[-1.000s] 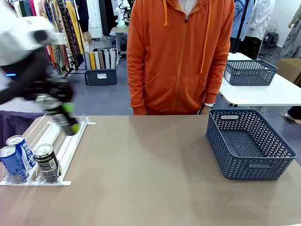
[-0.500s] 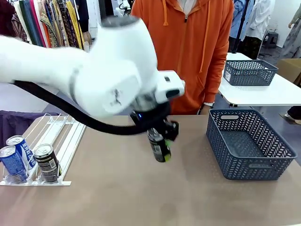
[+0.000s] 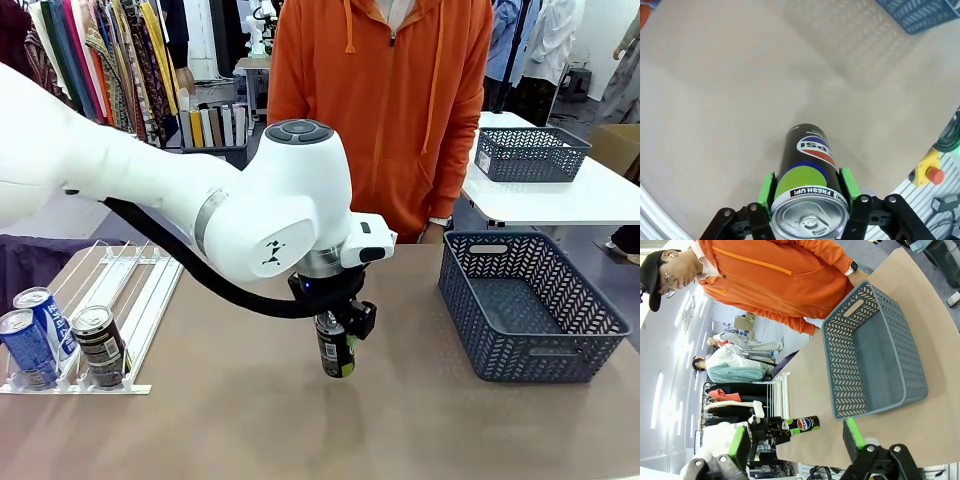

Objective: Retrieve and store the cans from the dispenser.
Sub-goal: Pick up one can from the Automatic Can Dispenser and place it in the middle of the table.

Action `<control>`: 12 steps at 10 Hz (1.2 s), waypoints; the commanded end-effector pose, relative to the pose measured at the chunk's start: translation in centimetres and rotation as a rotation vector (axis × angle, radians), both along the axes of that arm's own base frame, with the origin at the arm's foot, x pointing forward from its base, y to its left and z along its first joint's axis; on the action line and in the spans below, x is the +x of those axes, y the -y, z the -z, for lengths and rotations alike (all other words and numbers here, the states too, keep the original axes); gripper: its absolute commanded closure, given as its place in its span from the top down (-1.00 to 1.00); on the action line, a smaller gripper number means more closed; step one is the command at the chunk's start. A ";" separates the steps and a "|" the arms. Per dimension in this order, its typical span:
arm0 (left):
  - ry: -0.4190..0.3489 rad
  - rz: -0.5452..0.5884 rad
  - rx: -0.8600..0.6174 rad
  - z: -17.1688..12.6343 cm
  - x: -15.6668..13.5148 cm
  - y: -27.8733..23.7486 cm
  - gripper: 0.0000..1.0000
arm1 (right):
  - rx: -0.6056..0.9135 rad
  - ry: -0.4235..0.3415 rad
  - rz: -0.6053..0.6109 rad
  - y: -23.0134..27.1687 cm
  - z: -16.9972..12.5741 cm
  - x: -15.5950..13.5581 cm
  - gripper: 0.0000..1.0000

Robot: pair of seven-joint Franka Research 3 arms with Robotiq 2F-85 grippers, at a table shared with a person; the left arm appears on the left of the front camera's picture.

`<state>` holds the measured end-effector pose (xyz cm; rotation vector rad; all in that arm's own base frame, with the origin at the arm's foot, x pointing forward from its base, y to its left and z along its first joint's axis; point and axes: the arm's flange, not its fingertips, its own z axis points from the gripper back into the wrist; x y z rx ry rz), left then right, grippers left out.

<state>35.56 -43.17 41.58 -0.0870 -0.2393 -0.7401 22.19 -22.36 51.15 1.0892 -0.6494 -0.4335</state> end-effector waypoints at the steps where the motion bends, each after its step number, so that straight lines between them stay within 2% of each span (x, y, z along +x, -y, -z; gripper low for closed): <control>1: 0.061 -0.033 0.042 -1.3 1.2 0.9 -1.00 | 0.008 0.041 -0.002 0.1 -0.1 0.2 1.00; 5: 0.026 -0.063 0.113 -0.1 2.3 1.2 -1.00 | 0.008 0.041 -0.002 0.1 -0.1 0.2 1.00; 10: -0.010 -0.051 0.110 1.3 2.4 0.9 -1.00 | 0.008 0.041 -0.002 0.1 -0.1 0.2 1.00; 11: -0.020 -0.047 0.103 1.3 2.4 0.8 -0.08 | 0.008 0.041 -0.002 0.1 -0.1 0.2 1.00; 12: -0.014 -0.045 0.105 1.1 2.4 0.8 1.00 | 0.008 0.041 -0.002 0.1 -0.1 0.2 1.00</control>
